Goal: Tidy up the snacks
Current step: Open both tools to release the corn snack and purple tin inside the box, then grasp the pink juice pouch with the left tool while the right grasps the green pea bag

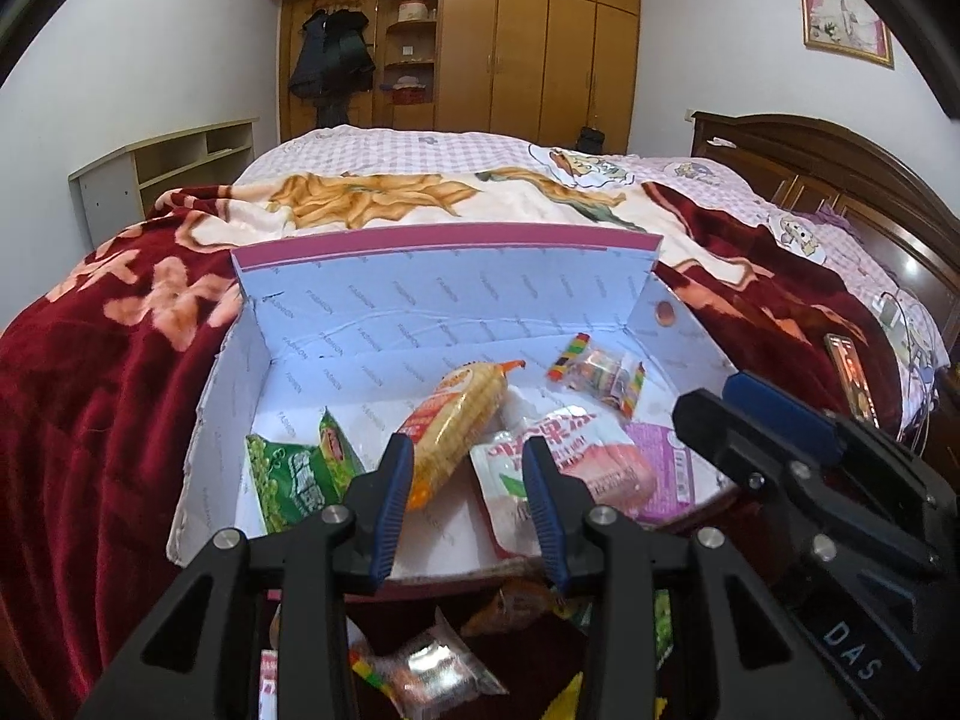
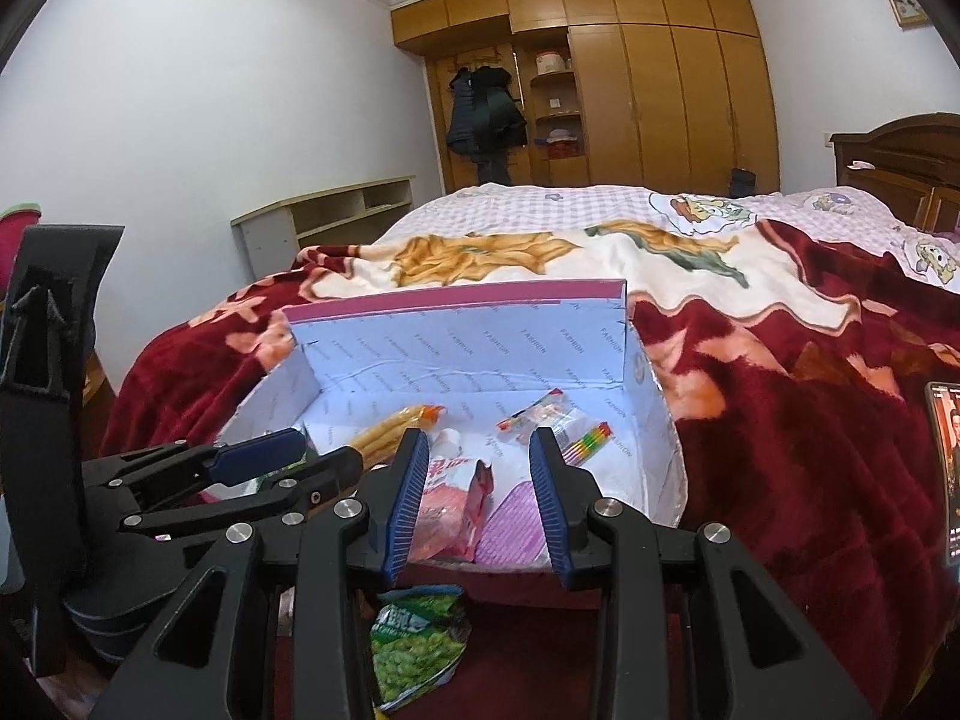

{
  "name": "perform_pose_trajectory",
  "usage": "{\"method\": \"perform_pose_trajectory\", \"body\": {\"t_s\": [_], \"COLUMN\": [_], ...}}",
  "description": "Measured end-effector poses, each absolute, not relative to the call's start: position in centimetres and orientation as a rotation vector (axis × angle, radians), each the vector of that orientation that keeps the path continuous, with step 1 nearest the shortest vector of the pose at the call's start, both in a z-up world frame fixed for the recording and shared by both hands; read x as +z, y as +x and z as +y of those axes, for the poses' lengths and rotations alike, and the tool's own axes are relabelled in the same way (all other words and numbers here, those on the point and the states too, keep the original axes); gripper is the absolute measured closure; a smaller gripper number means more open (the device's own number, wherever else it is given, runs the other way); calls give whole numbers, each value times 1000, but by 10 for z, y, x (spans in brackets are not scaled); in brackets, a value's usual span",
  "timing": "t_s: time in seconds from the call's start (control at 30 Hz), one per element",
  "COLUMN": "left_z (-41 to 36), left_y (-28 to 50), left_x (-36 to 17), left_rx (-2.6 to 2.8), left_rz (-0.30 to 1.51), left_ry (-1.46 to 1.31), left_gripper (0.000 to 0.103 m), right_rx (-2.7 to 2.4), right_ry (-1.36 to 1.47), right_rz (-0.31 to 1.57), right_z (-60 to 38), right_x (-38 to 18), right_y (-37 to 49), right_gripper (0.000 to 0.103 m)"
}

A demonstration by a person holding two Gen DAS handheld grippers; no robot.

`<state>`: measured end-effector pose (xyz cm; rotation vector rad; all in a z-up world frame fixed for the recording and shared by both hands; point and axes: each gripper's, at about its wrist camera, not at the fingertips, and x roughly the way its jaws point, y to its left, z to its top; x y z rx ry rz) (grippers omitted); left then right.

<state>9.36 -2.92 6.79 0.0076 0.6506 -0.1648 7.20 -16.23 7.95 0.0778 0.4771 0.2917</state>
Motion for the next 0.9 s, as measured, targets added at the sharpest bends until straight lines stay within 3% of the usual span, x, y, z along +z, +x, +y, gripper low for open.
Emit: {"method": "perform_pose_trajectory", "body": {"t_s": [0.73,0.8,0.9], "left_z": [-1,4,10], "left_y": [48,44,39], "left_x": [74,73,73], "left_rx": [-151,-151,-148], "left_rz": [674,682,688], "left_ry": [13,2,-11], "left_gripper": [63,63,63], "right_rx": [349,356,362], "right_ry": [85,90,89], "right_rz": [587,611,648], "right_z": [-157,-157,-155], "right_x": [63,60,53], "right_y": [45,44,44], "right_gripper": [66,59,56]}}
